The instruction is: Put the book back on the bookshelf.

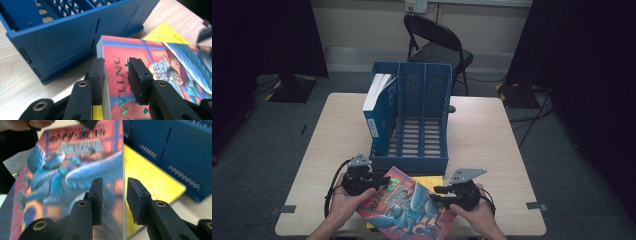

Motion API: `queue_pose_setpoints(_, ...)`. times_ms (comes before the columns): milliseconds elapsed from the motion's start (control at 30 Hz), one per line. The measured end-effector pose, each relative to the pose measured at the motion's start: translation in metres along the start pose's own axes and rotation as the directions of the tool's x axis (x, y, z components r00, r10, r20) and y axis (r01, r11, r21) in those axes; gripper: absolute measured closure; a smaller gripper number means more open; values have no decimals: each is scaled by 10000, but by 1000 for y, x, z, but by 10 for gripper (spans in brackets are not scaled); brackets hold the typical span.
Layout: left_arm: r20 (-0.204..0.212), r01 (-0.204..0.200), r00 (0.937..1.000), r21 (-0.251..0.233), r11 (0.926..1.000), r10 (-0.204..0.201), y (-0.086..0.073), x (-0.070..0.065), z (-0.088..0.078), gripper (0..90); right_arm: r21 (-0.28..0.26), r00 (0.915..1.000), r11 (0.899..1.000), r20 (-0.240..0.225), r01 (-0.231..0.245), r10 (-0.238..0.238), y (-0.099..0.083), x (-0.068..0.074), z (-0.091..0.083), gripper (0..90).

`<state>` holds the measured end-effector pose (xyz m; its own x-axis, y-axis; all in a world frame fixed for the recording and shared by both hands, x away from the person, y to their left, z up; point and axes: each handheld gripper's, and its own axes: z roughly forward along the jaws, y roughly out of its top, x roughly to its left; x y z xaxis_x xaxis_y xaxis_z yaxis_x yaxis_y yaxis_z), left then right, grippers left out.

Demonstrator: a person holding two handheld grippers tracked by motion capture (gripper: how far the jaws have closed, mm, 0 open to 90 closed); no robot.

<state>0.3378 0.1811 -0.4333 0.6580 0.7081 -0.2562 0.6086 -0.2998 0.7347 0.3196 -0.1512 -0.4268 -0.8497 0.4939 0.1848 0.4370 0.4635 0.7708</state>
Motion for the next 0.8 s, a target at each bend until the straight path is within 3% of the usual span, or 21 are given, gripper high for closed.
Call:
queue_pose_setpoints(233, 123, -78, 9999, 168, 9998, 76, -13, -2, -15, 626, 133, 9995, 9998, -274, 157, -153, 19, -7, 20, 680)
queue_pose_setpoints(300, 41, -299, 9995, 196, 9994, 298, -11, -3, -14, 638, 331, 9996, 9992, -197, 211, -204, 20, -5, 25, 683)
queue_pose_setpoints(433, -15, -164, 9999, 8, 9999, 164, -10, 0, -11, 696, 402, 9997, 9990, -131, 211, -206, 19, -1, 26, 688)
queue_pose_setpoints(633, 252, -339, 9991, 1, 9994, 339, -4, -3, -1, 701, 246, 9998, 9997, -202, -7, 12, 16, -6, 21, 694)
queue_pose_setpoints(800, 336, -768, 9965, 92, 9970, 764, 7, -11, 12, 704, 389, 9999, 9992, -72, -93, 96, 14, -2, 22, 689)
